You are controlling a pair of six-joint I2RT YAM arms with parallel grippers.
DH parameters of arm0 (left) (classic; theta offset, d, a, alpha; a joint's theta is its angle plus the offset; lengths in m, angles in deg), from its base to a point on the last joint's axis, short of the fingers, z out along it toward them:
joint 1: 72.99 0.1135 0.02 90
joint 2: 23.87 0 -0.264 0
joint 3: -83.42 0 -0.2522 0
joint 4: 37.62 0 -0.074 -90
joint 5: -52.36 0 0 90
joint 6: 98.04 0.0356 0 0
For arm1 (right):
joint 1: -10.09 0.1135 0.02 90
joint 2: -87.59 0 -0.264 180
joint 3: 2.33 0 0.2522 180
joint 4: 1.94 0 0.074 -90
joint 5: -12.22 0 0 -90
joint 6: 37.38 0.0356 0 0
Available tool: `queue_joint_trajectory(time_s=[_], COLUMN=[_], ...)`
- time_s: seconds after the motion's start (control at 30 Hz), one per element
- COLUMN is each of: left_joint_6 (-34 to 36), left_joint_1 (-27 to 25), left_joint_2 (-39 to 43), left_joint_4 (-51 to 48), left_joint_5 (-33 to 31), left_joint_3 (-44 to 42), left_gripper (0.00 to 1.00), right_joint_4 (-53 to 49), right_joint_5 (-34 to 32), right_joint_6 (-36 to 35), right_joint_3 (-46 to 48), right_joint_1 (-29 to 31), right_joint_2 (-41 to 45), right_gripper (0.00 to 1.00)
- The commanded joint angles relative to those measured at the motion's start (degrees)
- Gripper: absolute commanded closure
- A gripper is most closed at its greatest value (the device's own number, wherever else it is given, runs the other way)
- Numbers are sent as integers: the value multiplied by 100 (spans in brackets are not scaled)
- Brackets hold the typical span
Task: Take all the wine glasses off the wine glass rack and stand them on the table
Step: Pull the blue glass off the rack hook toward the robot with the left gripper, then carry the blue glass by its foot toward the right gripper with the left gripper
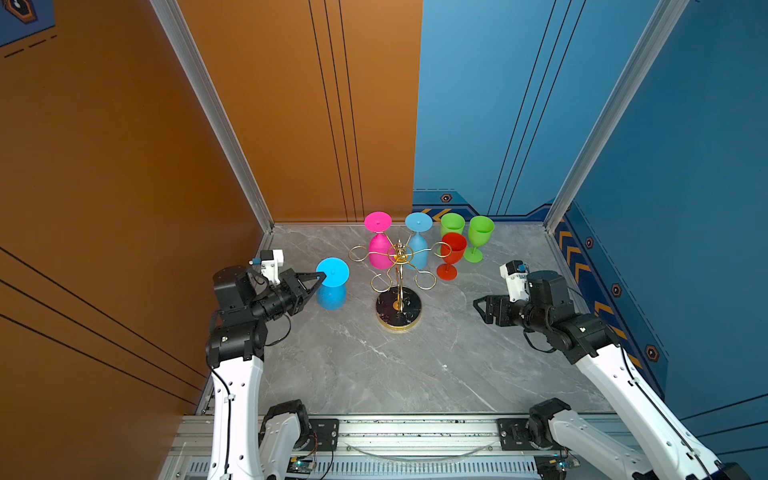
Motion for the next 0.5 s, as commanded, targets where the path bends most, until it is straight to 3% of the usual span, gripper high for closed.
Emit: queue_joint_trajectory(time_s=[0.0, 0.33, 0.47], left_joint_6=[242, 1572, 1768], left_joint_1=[-183, -917, -1215], left_joint_2=[128, 216, 259], left_joint_4=[-191, -1780, -1939], left_joint_5=[407, 296, 418], left_joint_3=[-128, -115, -170], left_gripper=[100, 100, 100], right_joint_4=[36, 19, 22], right_joint_5=[110, 32, 21], right_joint_6=[81, 115, 140], right_joint_3=[-215, -277, -304], right_joint_1=[42, 142, 166], right_joint_2=[-95, -221, -306], right_gripper=[15, 16, 16])
